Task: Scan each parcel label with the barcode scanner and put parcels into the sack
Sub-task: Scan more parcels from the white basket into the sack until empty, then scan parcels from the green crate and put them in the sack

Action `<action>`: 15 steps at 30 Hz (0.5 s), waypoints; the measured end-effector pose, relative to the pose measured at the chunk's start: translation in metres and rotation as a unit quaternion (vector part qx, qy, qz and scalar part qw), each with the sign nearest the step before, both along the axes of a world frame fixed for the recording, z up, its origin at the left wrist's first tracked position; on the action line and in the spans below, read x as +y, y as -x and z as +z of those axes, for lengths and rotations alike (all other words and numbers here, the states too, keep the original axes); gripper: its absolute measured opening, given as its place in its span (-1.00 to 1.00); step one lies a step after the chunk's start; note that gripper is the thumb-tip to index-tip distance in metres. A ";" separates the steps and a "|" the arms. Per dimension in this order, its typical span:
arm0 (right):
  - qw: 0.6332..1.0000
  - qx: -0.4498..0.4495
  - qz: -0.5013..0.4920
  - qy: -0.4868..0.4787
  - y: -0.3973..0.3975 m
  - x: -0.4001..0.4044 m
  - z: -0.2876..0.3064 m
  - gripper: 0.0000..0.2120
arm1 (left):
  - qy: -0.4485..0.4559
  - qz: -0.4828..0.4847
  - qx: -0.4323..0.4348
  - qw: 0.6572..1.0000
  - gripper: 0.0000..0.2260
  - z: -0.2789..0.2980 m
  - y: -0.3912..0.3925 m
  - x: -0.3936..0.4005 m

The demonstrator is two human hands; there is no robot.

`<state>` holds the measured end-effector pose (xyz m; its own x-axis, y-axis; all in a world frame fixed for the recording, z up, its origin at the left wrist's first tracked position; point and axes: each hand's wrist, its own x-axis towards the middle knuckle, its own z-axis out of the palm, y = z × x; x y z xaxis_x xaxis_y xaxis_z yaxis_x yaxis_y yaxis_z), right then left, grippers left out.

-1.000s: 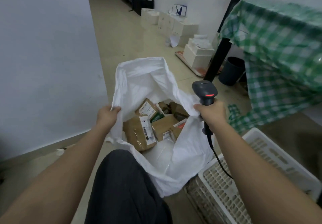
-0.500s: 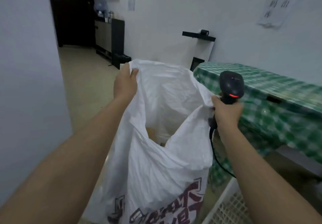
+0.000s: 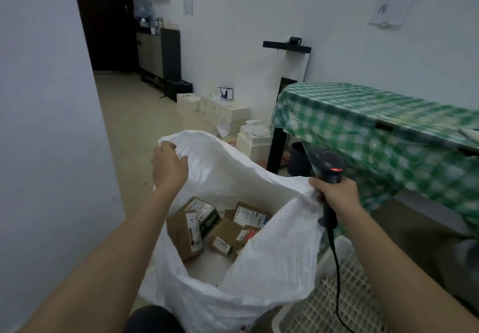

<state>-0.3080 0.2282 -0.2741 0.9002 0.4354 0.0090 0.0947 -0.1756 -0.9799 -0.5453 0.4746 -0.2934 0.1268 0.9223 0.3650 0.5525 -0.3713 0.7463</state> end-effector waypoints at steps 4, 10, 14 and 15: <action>0.999 0.017 -0.010 -0.026 0.017 -0.033 0.000 -0.86 | -0.043 -0.080 -0.089 0.992 -0.76 0.004 0.001 -0.054; 0.997 0.046 -0.032 -0.044 0.024 -0.116 -0.004 -0.87 | 0.038 -0.237 -0.162 0.957 -0.81 0.005 -0.024 -0.148; 0.996 0.057 -0.058 -0.031 0.031 -0.183 -0.022 -0.88 | 0.074 -0.330 -0.161 0.927 -0.85 -0.001 -0.062 -0.216; 0.995 0.060 -0.067 -0.033 0.034 -0.197 -0.028 -0.87 | 0.079 -0.355 -0.163 0.917 -0.86 -0.004 -0.072 -0.232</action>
<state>-0.3416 0.0308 -0.3021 0.9467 0.3125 -0.0781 -0.0443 -0.1136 -0.9925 -0.4737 0.2427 -0.2975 0.6239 0.6937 0.3599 -0.0490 -0.4248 0.9040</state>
